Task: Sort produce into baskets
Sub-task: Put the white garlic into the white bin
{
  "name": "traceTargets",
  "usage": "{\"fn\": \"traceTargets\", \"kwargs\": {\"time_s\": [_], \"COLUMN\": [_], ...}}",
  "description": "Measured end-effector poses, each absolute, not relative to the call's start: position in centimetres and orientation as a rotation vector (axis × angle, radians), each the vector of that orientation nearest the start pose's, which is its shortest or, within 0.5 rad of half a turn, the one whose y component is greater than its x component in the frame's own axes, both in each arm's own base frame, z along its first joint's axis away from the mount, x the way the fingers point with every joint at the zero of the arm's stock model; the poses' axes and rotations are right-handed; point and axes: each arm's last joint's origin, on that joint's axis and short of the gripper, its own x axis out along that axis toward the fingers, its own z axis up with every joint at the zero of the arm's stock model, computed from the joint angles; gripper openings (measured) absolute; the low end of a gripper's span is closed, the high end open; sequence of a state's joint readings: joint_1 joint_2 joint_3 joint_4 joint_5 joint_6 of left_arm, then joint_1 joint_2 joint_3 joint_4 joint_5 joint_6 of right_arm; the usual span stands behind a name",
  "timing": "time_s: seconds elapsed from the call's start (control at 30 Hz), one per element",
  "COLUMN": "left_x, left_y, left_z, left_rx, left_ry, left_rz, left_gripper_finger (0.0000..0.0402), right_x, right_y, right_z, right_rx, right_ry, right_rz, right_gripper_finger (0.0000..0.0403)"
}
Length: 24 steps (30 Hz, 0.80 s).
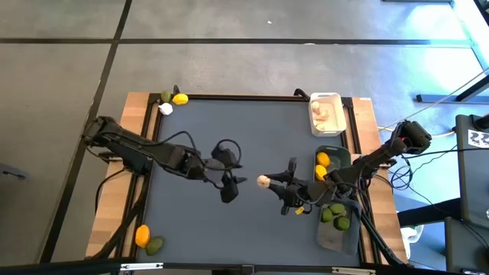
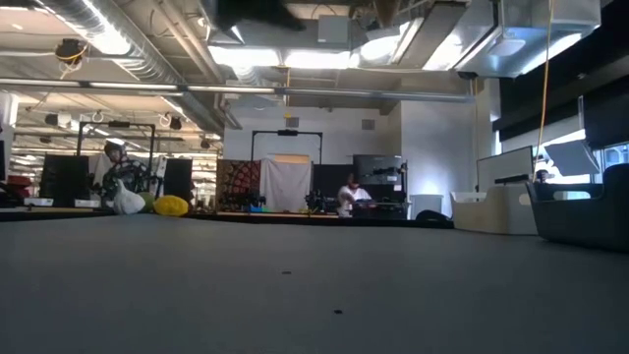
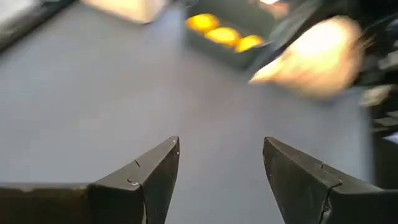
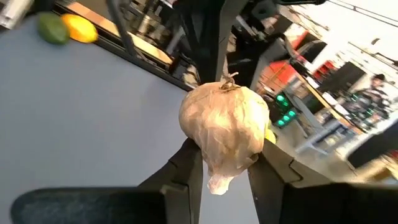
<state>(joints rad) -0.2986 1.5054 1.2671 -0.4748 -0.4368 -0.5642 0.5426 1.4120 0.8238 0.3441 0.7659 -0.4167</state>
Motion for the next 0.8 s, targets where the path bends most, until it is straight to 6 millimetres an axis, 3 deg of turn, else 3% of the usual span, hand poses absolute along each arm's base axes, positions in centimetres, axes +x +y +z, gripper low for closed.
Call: {"fn": "traceTargets", "kwargs": {"time_s": [0.13, 0.33, 0.57, 0.8], "left_x": [30.5, 30.2, 29.9, 29.8], "left_y": [-8.6, -9.1, -9.0, -9.0], "left_z": [29.0, 26.5, 24.9, 24.6], "left_rx": [-0.143, -0.138, -0.168, -0.198], "left_ry": [0.677, 0.637, 0.638, 0.636], "left_rz": [0.451, 0.479, 0.496, 0.509], "left_gripper_finger": [0.0227, 0.0227, 0.0227, 0.0227], "right_x": [26.8, 26.3, 24.9, 22.4], "right_y": [13.6, 12.4, 8.5, 3.0], "right_z": [25.7, 26.4, 27.6, 28.0], "right_rx": [-0.569, -0.582, -0.494, -0.397], "right_ry": [0.252, 0.283, 0.371, 0.537], "right_rz": [-0.258, -0.381, -0.512, -0.644], "right_gripper_finger": [0.0096, 0.0096, 0.0096, 0.0096]}}
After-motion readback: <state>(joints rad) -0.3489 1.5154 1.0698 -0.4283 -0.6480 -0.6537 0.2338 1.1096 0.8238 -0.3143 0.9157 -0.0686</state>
